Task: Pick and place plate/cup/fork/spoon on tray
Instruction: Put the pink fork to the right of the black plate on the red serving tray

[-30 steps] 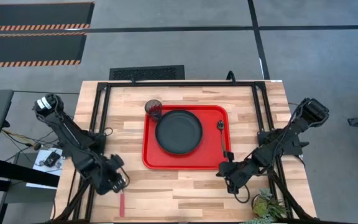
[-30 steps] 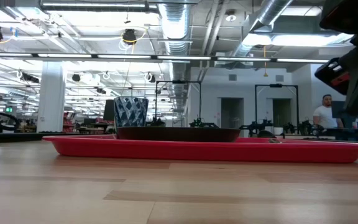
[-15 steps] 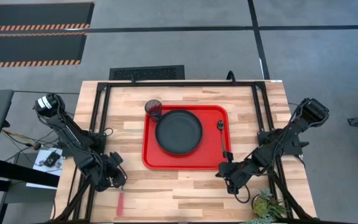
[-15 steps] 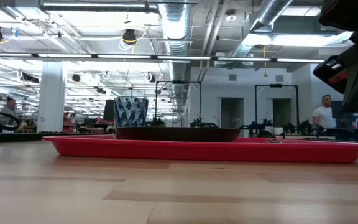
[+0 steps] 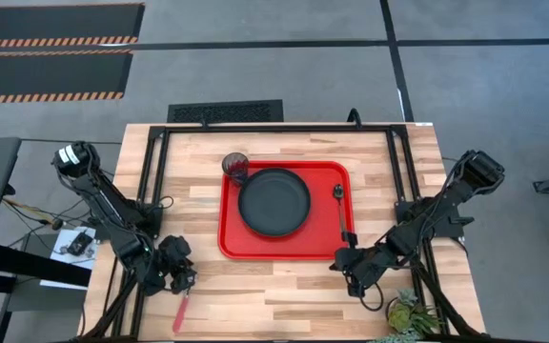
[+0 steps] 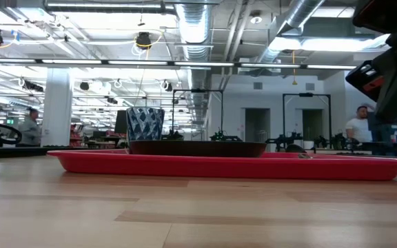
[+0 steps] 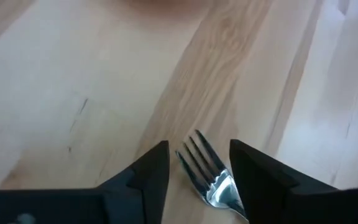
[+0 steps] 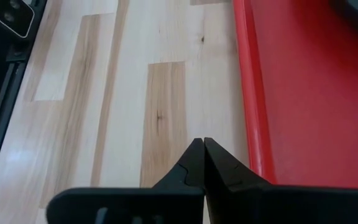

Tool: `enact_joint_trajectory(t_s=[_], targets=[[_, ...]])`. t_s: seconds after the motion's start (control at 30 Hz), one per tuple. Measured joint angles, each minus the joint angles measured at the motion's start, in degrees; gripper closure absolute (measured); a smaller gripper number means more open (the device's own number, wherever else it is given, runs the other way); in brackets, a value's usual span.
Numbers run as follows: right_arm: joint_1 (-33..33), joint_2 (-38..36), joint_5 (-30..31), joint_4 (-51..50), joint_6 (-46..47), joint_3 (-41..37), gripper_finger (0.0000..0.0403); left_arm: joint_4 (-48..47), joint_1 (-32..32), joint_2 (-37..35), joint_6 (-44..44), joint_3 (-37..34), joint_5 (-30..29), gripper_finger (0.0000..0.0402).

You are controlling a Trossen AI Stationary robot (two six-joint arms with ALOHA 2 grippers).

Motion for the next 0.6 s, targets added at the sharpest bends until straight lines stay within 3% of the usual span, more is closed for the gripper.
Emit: enact_joint_trajectory(t_s=[0.3,0.6], targets=[[0.0,0.0,0.1,0.0,0.0,0.0,0.0389,1.4,0.0,0.0,3.0,-0.1,1.7,0.0281],[0.0,0.0,0.1,2.9,-2.9,0.0,0.0388,1.5,0.0,0.1,3.1,-0.1,4.1,0.0280]])
